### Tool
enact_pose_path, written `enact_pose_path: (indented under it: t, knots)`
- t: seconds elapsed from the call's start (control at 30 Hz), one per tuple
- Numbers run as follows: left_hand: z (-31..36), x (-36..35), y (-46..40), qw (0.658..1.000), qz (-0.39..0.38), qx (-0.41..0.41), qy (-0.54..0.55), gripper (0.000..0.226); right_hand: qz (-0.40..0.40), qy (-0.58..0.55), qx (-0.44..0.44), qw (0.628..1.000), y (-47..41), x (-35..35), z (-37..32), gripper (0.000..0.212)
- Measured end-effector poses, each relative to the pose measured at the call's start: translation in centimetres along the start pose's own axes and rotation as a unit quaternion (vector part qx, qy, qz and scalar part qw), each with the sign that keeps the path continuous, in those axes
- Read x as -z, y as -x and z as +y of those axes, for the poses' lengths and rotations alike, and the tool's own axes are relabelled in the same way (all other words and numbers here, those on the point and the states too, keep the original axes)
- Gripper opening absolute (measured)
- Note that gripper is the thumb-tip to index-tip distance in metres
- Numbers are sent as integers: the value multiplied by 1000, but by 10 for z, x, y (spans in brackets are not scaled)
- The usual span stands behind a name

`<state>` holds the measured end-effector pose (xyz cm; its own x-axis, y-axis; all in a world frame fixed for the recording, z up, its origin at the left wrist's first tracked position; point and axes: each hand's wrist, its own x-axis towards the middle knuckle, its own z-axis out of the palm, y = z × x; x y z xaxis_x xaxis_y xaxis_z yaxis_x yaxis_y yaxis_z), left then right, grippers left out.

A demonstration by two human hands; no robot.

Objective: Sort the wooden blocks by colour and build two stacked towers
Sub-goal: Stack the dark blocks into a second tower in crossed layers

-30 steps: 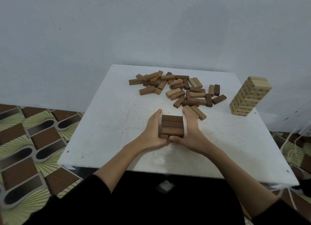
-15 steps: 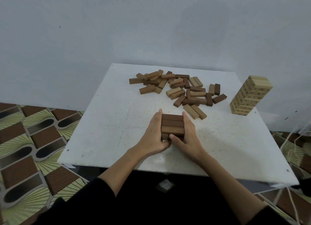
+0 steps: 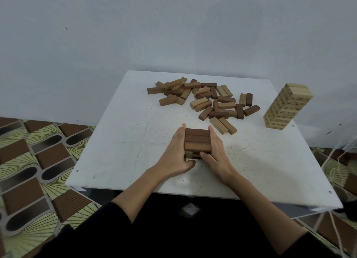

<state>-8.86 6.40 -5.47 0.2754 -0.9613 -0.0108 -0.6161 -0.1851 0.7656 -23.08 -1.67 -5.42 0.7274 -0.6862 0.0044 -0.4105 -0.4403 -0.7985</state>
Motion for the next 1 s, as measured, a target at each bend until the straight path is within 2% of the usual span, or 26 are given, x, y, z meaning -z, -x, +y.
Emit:
enact_pose_path:
  t: [0.1, 0.23, 0.43, 0.6, 1.0]
  knots:
    - [0, 1, -1, 1000, -11, 4, 8, 112, -10, -14, 0, 1000, 0, 3, -3, 89]
    - [0, 16, -2, 997, -36, 33, 53, 116, -21, -19, -2, 1000, -2, 19, -4, 108]
    - [15, 43, -18, 997, -81, 8, 17, 119, -70, 82, 39, 993, -18, 47, -18, 115]
    - [22, 44, -28, 994, -104, -20, -34, 113, -109, 173, 58, 977, -33, 48, -30, 115]
    - [31, 45, -30, 991, -111, -44, -56, 107, -140, 154, 77, 975, -36, 48, -37, 104]
